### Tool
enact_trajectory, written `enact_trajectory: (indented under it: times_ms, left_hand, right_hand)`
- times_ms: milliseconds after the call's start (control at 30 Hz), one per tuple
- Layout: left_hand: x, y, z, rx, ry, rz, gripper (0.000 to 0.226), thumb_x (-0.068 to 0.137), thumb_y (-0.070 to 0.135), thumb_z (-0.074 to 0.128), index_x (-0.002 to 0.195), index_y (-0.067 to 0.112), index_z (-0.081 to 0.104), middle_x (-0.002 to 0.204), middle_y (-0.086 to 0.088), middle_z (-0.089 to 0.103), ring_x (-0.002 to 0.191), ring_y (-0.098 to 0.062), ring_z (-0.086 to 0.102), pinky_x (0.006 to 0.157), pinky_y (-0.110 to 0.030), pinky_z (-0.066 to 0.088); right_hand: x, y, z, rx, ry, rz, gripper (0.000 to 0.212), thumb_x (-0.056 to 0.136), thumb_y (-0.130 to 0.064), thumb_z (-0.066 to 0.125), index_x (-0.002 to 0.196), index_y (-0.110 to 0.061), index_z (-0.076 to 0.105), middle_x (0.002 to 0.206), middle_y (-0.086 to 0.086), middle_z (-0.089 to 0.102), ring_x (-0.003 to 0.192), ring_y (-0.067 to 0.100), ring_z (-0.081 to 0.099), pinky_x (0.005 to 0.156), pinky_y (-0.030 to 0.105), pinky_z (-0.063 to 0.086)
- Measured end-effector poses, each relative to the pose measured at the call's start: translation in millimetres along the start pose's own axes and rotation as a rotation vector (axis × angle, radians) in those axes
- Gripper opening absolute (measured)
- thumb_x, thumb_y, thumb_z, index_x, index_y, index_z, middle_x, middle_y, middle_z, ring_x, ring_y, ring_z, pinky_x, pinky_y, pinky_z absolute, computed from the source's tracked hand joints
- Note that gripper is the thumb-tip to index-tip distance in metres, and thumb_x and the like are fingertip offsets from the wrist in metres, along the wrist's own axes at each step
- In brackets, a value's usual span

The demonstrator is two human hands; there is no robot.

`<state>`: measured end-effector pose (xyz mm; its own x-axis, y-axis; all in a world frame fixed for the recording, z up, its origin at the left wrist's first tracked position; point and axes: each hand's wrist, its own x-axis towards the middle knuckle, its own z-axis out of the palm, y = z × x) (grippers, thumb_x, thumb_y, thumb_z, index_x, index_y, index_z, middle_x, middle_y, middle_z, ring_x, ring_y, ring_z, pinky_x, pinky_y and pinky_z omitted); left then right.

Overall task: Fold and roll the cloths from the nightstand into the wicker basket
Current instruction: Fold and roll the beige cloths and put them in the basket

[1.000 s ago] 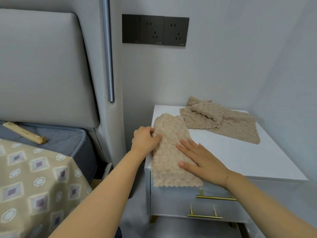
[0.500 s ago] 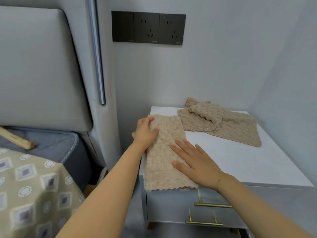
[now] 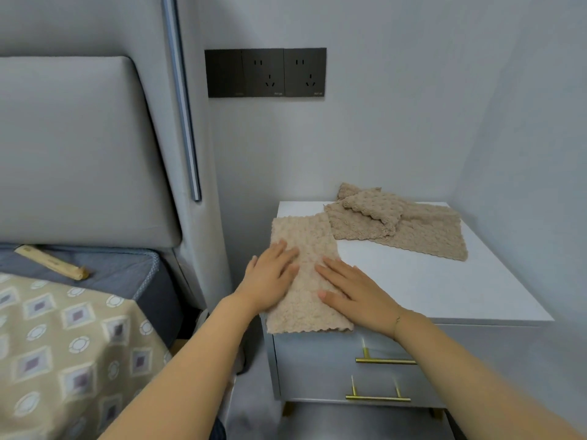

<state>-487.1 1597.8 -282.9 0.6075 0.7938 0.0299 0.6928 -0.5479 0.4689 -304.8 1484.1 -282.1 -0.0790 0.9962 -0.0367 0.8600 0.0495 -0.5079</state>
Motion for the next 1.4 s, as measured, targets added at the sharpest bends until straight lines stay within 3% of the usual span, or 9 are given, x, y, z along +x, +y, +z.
enact_trajectory:
  times_ms: [133,233,367,567,800,1100,1167,1233,1400]
  left_hand:
    - [-33.9,11.0,-27.3,-0.146,0.266,0.166,0.042,0.101,0.03,0.046,0.143,0.027,0.043,0.152,0.009,0.035,0.142,-0.011,0.028,0.118,-0.039,0.024]
    - [-70.2,12.8,-26.7,-0.055,0.167,0.327,0.041,0.095,0.037,0.055,0.135,0.031,0.051,0.146,0.014,0.041,0.135,-0.003,0.033,0.116,-0.031,0.026]
    - [-88.7,-2.6,-5.2,0.225,0.08,0.466,0.071,0.084,0.055,0.063,0.146,0.037,0.034,0.157,0.012,0.023,0.142,-0.006,0.023,0.116,-0.03,0.021]
    - [-84.0,-31.7,21.5,0.382,0.084,0.503,0.093,0.075,0.034,0.079,0.15,0.033,0.025,0.156,0.006,0.029,0.139,-0.014,0.033,0.11,-0.034,0.033]
    - [-71.2,-33.4,13.9,0.155,0.276,0.572,0.046,0.078,0.015,0.078,0.121,0.022,0.063,0.13,0.004,0.061,0.115,-0.017,0.057,0.091,-0.04,0.051]
    - [-69.0,-17.5,-11.2,-0.311,0.084,0.198,0.024,0.085,0.033,0.071,0.09,0.01,0.074,0.086,0.002,0.067,0.083,-0.012,0.061,0.08,-0.029,0.049]
    - [-66.8,-20.0,-12.3,-0.387,0.024,0.096,0.04,0.082,0.043,0.07,0.086,0.004,0.071,0.082,-0.008,0.065,0.073,-0.014,0.059,0.074,-0.028,0.047]
    - [-64.3,-20.5,-11.6,-0.457,-0.004,-0.015,0.065,0.077,0.056,0.07,0.08,-0.008,0.062,0.07,-0.019,0.051,0.063,-0.017,0.046,0.064,-0.028,0.038]
    - [-56.4,-14.7,-8.7,-0.499,0.091,-0.169,0.059,0.08,0.044,0.074,0.057,0.001,0.041,0.06,-0.008,0.025,0.055,-0.017,0.025,0.052,-0.026,0.022]
  right_hand:
    - [-32.1,-2.3,-12.6,0.2,0.123,-0.095,0.044,0.101,-0.028,0.046,0.143,-0.036,0.039,0.151,-0.024,0.025,0.139,-0.008,0.017,0.113,0.01,0.01]
    - [-52.1,0.2,-10.6,0.064,0.149,-0.206,0.059,0.084,-0.017,0.047,0.139,-0.035,0.045,0.147,-0.023,0.032,0.135,-0.008,0.024,0.107,0.004,0.013]
    - [-55.8,14.5,0.8,-0.159,0.196,-0.32,0.066,0.078,-0.015,0.059,0.141,-0.031,0.046,0.15,-0.009,0.037,0.135,0.007,0.033,0.109,0.02,0.025]
    - [-37.3,20.6,14.8,-0.314,0.319,-0.465,0.051,0.078,-0.008,0.061,0.128,-0.019,0.06,0.132,0.002,0.058,0.118,0.018,0.05,0.096,0.031,0.046]
    - [-32.6,21.0,18.0,-0.138,0.434,-0.446,0.027,0.085,-0.025,0.059,0.106,-0.02,0.074,0.112,-0.008,0.07,0.105,0.006,0.06,0.086,0.021,0.048]
    - [-33.6,10.9,12.4,0.417,0.444,-0.061,0.002,0.078,-0.026,0.075,0.077,-0.025,0.076,0.074,-0.009,0.066,0.079,0.007,0.059,0.075,0.027,0.047]
    - [-30.7,9.8,10.8,0.446,0.417,-0.034,0.022,0.08,-0.031,0.073,0.06,-0.026,0.066,0.056,-0.013,0.053,0.062,0.003,0.048,0.063,0.019,0.036]
    - [-26.9,7.0,8.2,0.48,0.4,-0.008,0.042,0.08,-0.039,0.07,0.059,-0.006,0.056,0.051,-0.011,0.037,0.054,0.004,0.034,0.057,0.019,0.027]
    - [-15.9,4.5,11.6,0.529,0.477,0.061,0.047,0.082,-0.029,0.074,0.051,-0.015,0.041,0.049,-0.012,0.03,0.05,0.005,0.029,0.051,0.017,0.024]
